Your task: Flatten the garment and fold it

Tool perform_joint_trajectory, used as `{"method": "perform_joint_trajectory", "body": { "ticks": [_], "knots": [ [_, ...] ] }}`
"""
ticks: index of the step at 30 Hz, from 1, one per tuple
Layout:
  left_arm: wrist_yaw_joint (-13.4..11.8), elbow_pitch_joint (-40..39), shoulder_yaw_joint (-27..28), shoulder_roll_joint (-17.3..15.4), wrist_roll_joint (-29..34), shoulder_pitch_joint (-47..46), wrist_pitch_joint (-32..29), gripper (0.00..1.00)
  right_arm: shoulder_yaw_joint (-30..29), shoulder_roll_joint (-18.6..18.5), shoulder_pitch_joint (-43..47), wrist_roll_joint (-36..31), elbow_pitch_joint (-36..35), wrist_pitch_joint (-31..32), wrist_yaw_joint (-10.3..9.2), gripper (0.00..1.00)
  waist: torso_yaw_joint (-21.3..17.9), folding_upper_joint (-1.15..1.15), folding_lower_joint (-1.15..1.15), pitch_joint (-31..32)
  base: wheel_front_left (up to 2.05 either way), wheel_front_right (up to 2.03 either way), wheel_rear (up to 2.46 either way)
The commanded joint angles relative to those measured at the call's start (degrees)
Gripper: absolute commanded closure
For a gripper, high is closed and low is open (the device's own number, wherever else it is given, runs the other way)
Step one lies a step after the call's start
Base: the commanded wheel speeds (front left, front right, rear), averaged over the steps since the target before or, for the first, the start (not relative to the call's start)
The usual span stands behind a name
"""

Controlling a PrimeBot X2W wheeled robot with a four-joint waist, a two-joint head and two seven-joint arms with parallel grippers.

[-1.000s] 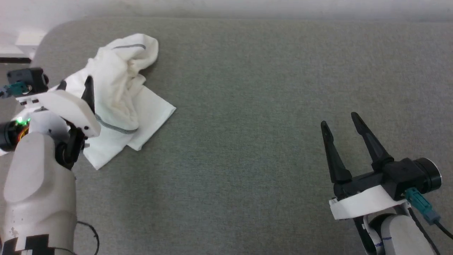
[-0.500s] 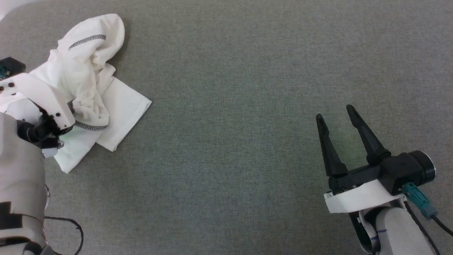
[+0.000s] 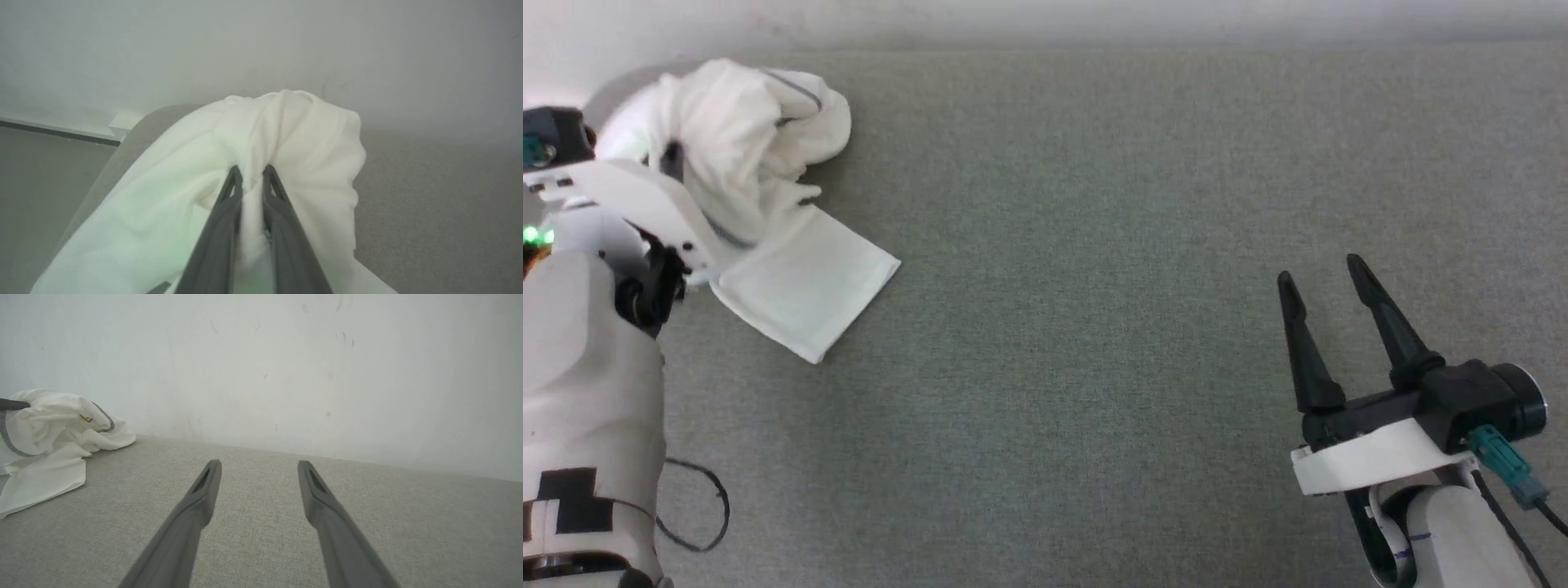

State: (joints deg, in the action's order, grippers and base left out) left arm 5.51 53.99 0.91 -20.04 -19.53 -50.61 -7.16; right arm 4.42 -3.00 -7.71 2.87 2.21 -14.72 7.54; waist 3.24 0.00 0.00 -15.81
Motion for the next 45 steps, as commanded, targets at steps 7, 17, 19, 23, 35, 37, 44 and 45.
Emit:
{"method": "perform_joint_trajectory", "body": {
  "ticks": [7, 17, 19, 23, 35, 37, 44, 45],
  "knots": [
    [0.76, -5.22, -2.0, 2.74, 1.51, -1.83, 16.34, 1.0, -3.76, 0.13, 1.49, 0.3, -0.51, -0.28, -0.05, 0.0, 0.45, 0.0, 0.0, 6.81, 0.0, 0.0, 0.0],
    [1.64, -18.63, -8.06, 9.62, 1.48, -0.98, 21.09, 1.0, -9.25, 0.13, 3.87, -0.11, -3.09, 0.46, -0.05, 0.0, -4.84, 0.0, 0.0, 9.33, 0.0, 0.0, 0.0],
    [1.73, -22.35, -9.82, 11.32, 1.12, 0.1, 20.95, 1.0, -10.09, 0.13, 4.53, 0.08, -3.46, 0.69, -0.05, 0.0, -6.26, 0.0, 0.0, 9.76, 0.0, 0.0, 0.0],
    [1.79, -29.89, -13.19, 14.4, -0.31, 3.53, 18.62, 1.0, -11.2, 0.13, 6.42, 0.54, -4.41, 1.45, -0.05, 0.0, -8.27, 0.0, 0.0, 10.21, 0.0, 0.0, 0.0],
    [-0.82, -35.51, -25.73, 16.97, -6.38, 34.48, 11.93, 1.0, -8.28, 0.13, 9.31, 1.83, -4.94, 2.31, -0.05, 0.0, -11.11, 0.0, 0.0, 10.98, 0.0, 0.0, 0.0],
    [-1.65, -34.4, -27.37, 17.03, -6.86, 38.64, 12.33, 1.0, -7.61, 0.13, 9.39, 1.79, -4.77, 2.32, -0.05, 0.0, -10.72, 0.0, 0.0, 11.25, 0.0, 0.0, 0.0],
    [-4.86, -33.91, -32.89, 17.14, -6.85, 43.66, 17.1, 0.0, -7.06, 0.13, 9.72, 0.67, -5.45, 2.88, -0.05, 0.0, -7.68, 0.0, 0.0, 11.5, 0.0, 0.0, 0.0],
    [-5.15, -34.5, -33.43, 17.15, -6.32, 43.13, 18.41, 0.0, -6.85, 0.13, 9.69, 0.57, -5.53, 3.02, -0.05, 0.0, -7.23, 0.0, 0.0, 11.42, 0.0, 0.0, 0.0]
  ]
}}
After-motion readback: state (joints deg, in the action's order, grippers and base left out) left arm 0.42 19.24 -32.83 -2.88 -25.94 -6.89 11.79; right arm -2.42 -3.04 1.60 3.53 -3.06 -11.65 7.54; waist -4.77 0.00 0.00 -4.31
